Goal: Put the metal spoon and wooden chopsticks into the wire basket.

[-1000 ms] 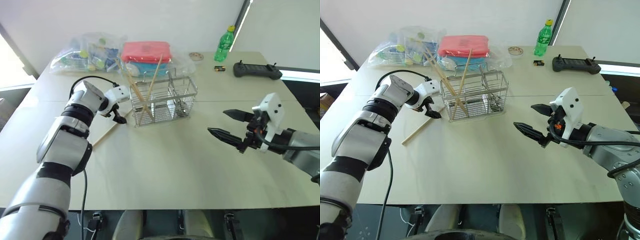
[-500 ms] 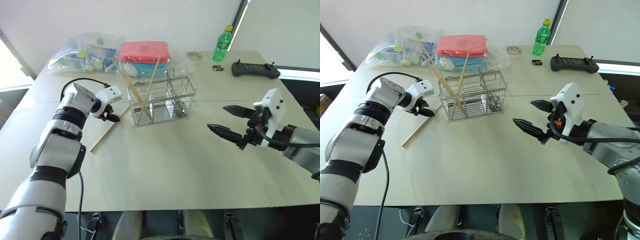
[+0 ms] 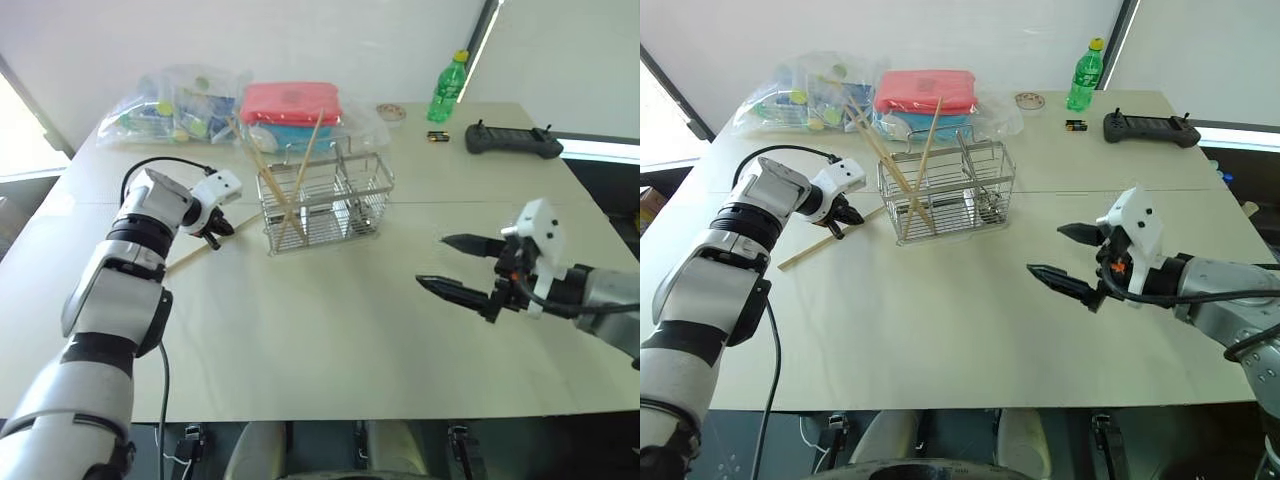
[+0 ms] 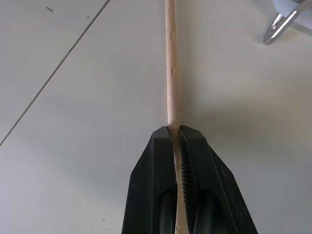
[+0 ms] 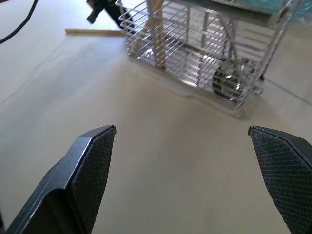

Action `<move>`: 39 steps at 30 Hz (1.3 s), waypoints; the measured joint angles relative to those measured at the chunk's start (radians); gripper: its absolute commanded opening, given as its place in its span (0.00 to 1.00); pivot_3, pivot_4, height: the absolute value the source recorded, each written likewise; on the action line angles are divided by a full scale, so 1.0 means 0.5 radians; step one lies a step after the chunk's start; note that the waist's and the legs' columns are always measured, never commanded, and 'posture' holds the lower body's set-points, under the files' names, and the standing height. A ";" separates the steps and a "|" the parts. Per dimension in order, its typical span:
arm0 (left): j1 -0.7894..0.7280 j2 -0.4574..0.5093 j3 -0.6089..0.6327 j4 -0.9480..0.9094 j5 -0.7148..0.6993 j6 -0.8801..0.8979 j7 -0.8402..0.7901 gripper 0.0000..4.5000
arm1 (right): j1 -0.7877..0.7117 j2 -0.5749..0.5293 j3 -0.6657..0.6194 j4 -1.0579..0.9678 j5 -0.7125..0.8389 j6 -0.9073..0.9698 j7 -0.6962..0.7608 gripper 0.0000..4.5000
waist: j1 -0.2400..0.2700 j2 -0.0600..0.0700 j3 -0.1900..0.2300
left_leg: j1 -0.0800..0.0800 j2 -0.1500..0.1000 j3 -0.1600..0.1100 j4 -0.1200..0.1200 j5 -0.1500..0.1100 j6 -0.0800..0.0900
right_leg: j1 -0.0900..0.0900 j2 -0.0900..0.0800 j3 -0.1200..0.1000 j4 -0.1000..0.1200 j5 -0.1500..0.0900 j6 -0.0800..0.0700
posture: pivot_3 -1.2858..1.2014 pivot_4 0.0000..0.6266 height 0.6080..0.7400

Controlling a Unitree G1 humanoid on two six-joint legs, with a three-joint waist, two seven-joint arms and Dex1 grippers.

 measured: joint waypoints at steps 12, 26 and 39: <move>-0.342 0.282 1.152 0.069 -0.708 -0.260 0.988 0.01 | -0.031 -0.021 -0.009 0.007 -0.003 -0.005 0.066 1.00 | 0.003 -0.005 0.002 | -0.016 -0.002 -0.002 0.000 0.000 -0.001 | -0.015 -0.003 -0.001 -0.002 0.008 -0.003 | 0.52 0.24 0.63; -0.035 -0.333 1.335 -1.719 -1.601 0.198 1.163 0.01 | -0.151 -0.029 0.030 0.098 -0.047 -0.042 0.107 1.00 | -0.002 -0.002 0.000 | 0.012 -0.001 0.002 0.001 0.003 -0.008 | 0.014 -0.002 0.005 -0.004 0.006 0.006 | 0.52 0.24 0.63; 0.340 -0.356 1.028 -2.092 -1.582 0.369 1.211 0.01 | -0.095 -0.025 -0.016 0.091 -0.039 -0.040 0.042 1.00 | -0.008 -0.002 0.001 | 0.009 -0.002 0.006 0.000 0.003 -0.006 | 0.008 -0.001 0.010 -0.005 0.010 -0.001 | 0.52 0.24 0.63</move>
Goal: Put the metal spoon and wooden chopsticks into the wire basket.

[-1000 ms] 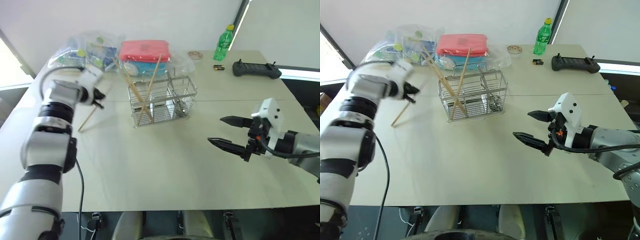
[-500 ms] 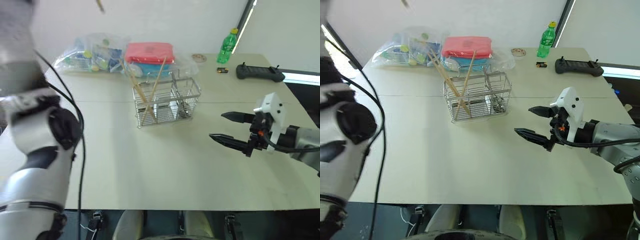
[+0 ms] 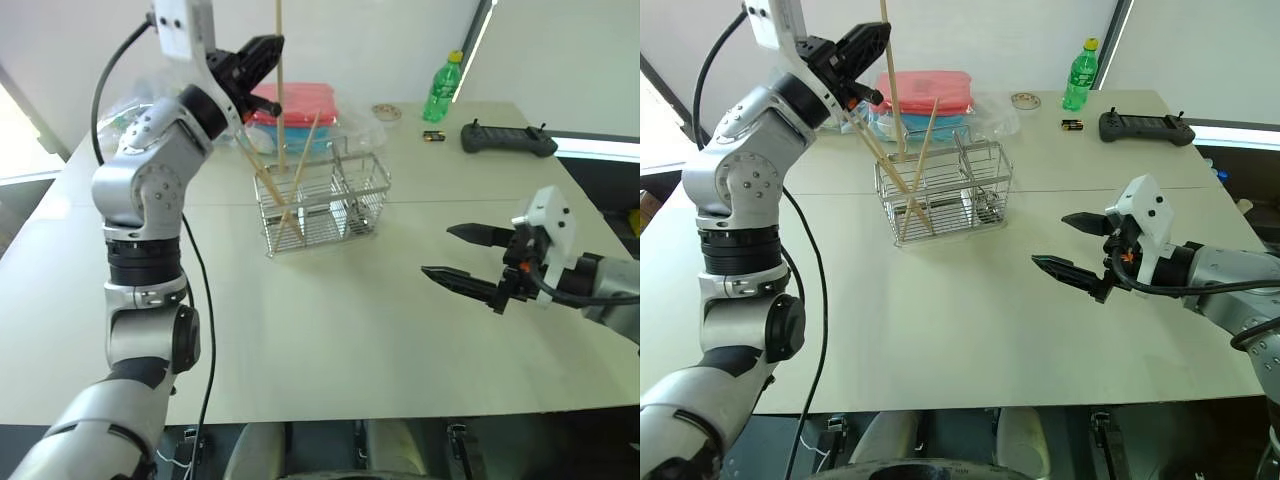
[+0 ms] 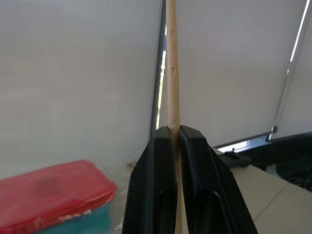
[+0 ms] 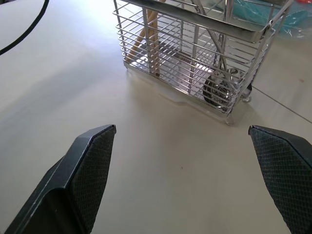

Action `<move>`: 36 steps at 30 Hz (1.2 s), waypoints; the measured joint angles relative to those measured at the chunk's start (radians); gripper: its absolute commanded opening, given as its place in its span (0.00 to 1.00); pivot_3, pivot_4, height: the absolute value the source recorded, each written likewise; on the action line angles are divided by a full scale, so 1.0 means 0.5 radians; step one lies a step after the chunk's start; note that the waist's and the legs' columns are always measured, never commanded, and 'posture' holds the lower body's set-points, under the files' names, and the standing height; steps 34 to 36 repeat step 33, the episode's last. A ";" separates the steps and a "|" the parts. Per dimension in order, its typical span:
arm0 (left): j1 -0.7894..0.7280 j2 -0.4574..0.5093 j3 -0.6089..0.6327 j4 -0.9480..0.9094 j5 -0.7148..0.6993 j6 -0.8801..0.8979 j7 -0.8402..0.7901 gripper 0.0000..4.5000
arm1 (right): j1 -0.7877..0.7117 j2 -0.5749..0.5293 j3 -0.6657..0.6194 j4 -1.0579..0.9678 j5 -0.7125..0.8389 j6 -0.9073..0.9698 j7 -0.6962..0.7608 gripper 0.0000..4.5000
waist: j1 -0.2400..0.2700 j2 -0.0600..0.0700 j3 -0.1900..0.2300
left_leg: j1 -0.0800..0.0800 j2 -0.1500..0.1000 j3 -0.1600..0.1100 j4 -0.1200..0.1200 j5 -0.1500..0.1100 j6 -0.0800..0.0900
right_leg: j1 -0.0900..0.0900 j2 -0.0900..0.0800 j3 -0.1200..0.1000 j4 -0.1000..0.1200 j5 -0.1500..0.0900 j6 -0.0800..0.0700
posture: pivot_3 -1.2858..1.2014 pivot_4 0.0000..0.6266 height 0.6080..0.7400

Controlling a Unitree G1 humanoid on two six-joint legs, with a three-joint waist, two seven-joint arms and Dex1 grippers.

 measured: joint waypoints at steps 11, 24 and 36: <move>0.125 0.044 -0.015 -0.157 -0.116 0.203 -0.059 0.92 | -0.008 0.043 0.015 -0.011 0.008 0.000 -0.085 1.00 | 0.018 0.000 0.000 | -0.002 0.000 -0.001 0.000 0.000 0.000 | 0.000 0.000 0.000 -0.002 0.000 0.000 | 0.52 0.24 0.63; 0.634 1.258 -0.115 -0.462 -0.192 0.250 -1.129 0.92 | -0.023 -0.049 0.069 0.142 -0.163 -0.113 0.092 1.00 | -0.044 0.009 0.001 | 0.000 0.004 0.007 -0.010 -0.003 0.005 | -0.009 0.002 0.002 0.001 -0.009 -0.016 | 0.52 0.24 0.63; 1.499 1.806 -0.011 -0.445 0.046 -0.217 -1.876 0.92 | -0.016 -0.060 0.141 0.267 -0.345 -0.260 0.228 1.00 | 0.018 0.011 0.004 | -0.008 0.009 0.002 -0.004 -0.004 0.004 | -0.012 -0.006 0.001 -0.005 -0.017 -0.020 | 0.52 0.24 0.63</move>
